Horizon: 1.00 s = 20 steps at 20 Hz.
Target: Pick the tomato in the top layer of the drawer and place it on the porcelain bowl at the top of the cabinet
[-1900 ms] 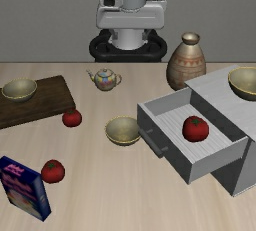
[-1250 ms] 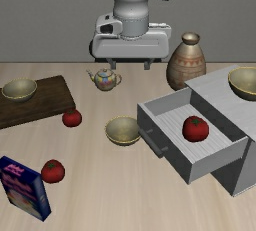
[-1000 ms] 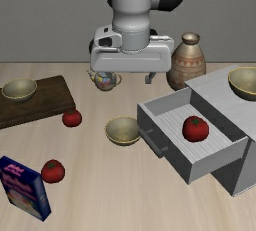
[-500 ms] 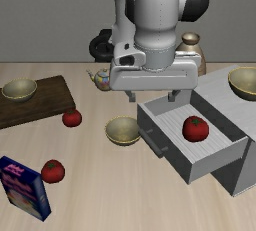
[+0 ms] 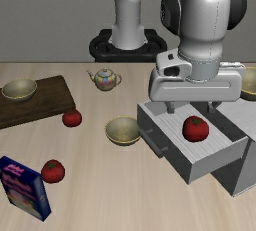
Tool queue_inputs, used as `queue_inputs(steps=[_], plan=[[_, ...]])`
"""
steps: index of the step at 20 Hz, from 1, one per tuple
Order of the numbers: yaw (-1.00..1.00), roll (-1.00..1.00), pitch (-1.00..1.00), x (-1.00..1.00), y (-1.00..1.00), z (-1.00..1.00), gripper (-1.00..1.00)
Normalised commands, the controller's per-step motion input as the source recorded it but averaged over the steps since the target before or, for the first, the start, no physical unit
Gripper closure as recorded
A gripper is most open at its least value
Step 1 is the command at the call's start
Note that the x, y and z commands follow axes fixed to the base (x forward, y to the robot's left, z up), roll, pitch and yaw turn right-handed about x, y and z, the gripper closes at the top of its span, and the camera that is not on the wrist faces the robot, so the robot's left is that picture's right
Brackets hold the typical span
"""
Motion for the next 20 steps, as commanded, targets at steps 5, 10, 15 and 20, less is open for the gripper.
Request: queue_inputs(steps=[5, 10, 15, 20], plan=[[0.00, 0.00, 0.00, 0.00, 0.20, -0.80, -1.00], [0.00, 0.00, 0.00, 0.20, -0.20, -0.40, 1.00], [0.00, 0.00, 0.00, 0.00, 0.00, 0.00, 1.00], [0.00, 0.00, 0.00, 0.00, 0.00, 0.00, 1.00]])
